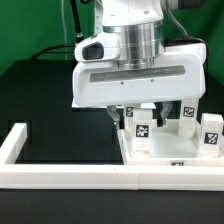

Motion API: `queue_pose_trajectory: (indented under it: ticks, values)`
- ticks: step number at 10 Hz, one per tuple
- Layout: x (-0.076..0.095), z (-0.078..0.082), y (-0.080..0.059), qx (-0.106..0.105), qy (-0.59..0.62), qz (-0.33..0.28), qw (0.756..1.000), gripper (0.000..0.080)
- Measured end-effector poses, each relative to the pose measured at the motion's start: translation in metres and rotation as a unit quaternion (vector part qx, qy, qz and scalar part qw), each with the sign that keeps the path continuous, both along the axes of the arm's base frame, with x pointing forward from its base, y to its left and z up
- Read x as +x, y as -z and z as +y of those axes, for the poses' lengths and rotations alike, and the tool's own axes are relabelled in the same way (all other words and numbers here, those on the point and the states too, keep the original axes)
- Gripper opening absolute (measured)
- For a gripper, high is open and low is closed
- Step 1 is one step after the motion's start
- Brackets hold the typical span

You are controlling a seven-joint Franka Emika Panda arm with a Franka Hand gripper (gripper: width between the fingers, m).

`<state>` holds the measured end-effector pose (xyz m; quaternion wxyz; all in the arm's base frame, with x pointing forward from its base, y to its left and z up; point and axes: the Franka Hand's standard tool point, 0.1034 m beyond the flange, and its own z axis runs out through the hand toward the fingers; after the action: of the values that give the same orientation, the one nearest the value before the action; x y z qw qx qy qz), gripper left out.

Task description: Assemble square table

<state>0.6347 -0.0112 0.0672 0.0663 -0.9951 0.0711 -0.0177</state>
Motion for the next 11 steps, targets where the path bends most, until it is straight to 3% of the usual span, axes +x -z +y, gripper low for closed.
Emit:
queue_pose_trajectory:
  ticks: [1, 2, 6, 8, 11]
  values:
    - [0.000, 0.001, 0.000, 0.003, 0.030, 0.004, 1.000, 0.0433]
    - [0.000, 0.001, 0.000, 0.004, 0.057, 0.007, 0.998, 0.0286]
    - [0.001, 0.004, 0.000, 0.017, 0.204, 0.026, 0.979, 0.0287]
    - [0.009, 0.011, -0.001, 0.045, 0.387, 0.050, 0.920, 0.0288]
    - [0.021, 0.014, 0.000, 0.100, 0.623, 0.073, 0.772, 0.0288]
